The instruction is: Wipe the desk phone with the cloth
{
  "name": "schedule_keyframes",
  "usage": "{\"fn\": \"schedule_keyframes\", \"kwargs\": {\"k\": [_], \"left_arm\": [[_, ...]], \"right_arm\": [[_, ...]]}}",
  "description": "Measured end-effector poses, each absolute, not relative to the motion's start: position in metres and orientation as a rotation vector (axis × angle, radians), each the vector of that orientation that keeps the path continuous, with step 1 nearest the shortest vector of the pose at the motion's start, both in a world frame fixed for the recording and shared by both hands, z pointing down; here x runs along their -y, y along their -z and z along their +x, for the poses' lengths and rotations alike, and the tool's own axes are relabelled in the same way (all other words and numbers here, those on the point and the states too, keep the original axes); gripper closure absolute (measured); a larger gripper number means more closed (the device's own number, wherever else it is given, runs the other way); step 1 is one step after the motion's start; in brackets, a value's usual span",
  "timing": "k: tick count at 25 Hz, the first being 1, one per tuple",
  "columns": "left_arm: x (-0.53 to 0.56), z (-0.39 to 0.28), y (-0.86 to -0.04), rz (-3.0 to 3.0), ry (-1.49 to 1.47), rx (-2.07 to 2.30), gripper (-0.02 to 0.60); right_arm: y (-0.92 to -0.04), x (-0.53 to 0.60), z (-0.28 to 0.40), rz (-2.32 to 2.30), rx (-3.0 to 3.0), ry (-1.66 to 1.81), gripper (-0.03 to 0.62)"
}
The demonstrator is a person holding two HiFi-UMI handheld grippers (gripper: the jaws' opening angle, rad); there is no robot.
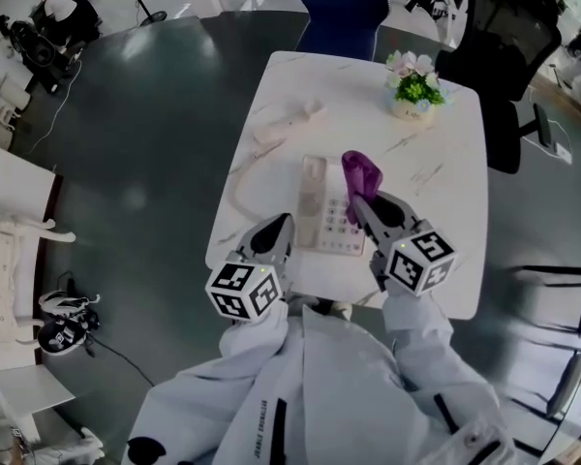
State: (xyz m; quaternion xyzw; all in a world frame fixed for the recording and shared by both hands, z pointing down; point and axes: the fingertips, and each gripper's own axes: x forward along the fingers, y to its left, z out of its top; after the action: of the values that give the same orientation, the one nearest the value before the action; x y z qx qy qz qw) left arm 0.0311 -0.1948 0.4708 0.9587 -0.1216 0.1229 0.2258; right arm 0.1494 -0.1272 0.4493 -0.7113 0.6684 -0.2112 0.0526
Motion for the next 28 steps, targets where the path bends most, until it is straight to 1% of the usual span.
{"fn": "schedule_keyframes", "kwargs": {"k": [16, 20, 28], "left_arm": [[0.247, 0.051, -0.482, 2.62, -0.362, 0.245, 0.583], [0.255, 0.055, -0.486, 2.615, -0.375, 0.226, 0.583], [0.271, 0.056, -0.493, 2.603, -0.39, 0.205, 0.584]], "right_arm": [[-0.443, 0.188, 0.183, -2.47, -2.129, 0.458, 0.557], [-0.448, 0.204, 0.182, -2.581, -2.241, 0.394, 0.557], [-0.482, 0.229, 0.168, -2.696, -2.488, 0.4, 0.557]]}}
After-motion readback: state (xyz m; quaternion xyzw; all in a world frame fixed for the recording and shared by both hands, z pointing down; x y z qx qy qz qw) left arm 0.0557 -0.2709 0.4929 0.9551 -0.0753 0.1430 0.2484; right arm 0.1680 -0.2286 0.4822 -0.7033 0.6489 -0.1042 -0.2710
